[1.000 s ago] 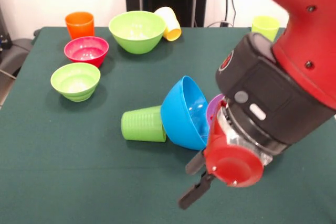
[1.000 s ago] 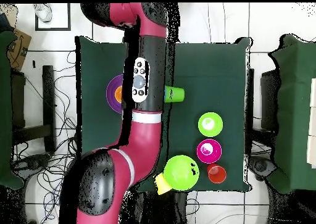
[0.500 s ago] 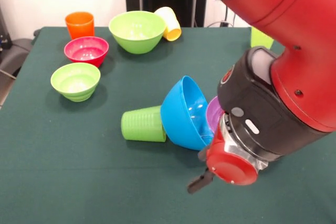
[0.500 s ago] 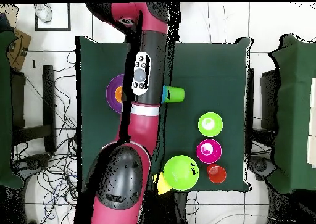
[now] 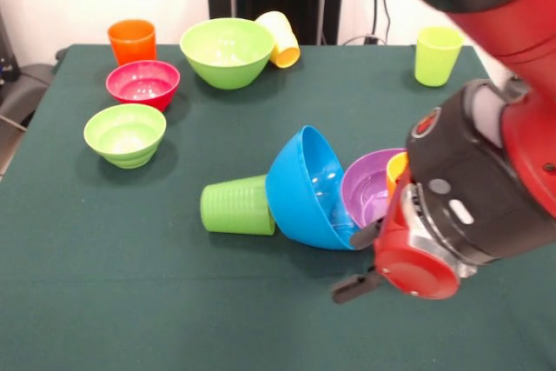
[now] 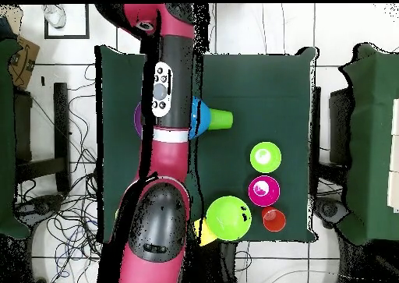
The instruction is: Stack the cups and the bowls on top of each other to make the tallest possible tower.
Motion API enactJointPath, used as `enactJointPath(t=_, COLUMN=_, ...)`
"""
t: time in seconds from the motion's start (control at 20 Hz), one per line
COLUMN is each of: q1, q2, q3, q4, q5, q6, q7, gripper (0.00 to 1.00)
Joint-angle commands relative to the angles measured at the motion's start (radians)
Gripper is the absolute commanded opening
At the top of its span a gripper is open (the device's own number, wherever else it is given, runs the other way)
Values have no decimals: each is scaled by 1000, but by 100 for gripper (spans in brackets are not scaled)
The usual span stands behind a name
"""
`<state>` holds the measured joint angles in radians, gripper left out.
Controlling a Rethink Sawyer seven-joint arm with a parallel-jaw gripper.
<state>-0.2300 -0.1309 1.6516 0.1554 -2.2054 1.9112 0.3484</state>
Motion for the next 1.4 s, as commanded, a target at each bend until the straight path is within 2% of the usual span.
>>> enactJointPath(t=0.05, q1=-22, q2=36, q3=105, q4=79, q5=-196, q6=71, q7=-248, gripper=100)
enactJointPath(t=0.3, q1=-18, q2=50, q3=122, q4=90, q5=-261, q6=80, q7=-266, gripper=100)
enactJointPath(t=0.7, q1=-8, q2=60, q3=170, q4=113, q5=-428, q6=81, q7=-334, gripper=100)
enactJointPath(t=1.4, q1=-21, q2=108, q3=280, q4=121, q5=-563, q6=54, q7=-368, gripper=100)
